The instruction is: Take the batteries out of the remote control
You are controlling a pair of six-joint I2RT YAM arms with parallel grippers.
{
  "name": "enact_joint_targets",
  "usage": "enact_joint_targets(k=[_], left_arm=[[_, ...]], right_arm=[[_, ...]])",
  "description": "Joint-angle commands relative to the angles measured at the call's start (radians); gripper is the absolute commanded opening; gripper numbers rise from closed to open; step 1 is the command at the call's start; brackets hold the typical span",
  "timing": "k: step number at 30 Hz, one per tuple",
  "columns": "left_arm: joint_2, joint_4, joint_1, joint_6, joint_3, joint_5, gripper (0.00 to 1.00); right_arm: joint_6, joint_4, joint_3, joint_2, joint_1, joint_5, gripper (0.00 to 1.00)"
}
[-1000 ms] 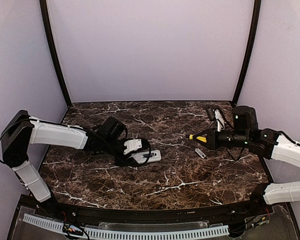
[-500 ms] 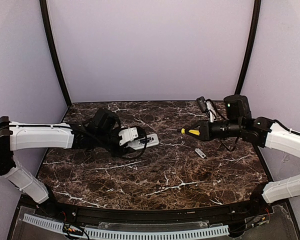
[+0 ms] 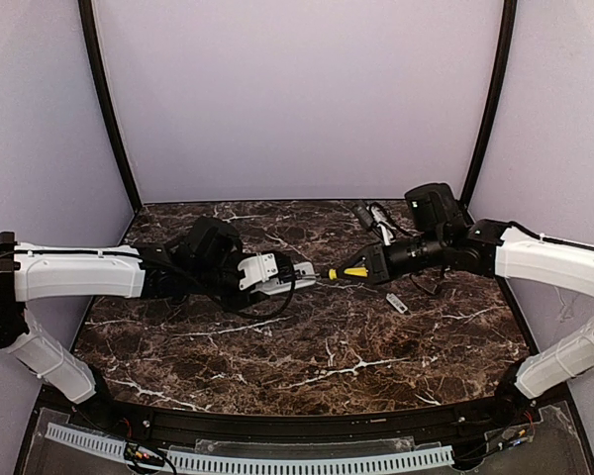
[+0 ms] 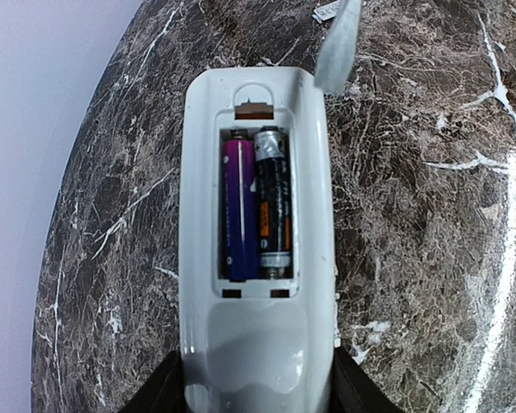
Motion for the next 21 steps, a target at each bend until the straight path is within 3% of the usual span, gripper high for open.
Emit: enact_joint_targets(k=[1, 21], left_arm=[[-0.017, -0.024, -0.029, 0.005, 0.023, -0.060, 0.00], [-0.007, -0.043, -0.064, -0.038, 0.046, -0.055, 0.00]], right_arm=[[-0.005, -0.017, 0.056, 0.032, 0.030, 0.025, 0.00], [-0.001, -0.164, 0.123, 0.131, 0.043, 0.219, 0.00]])
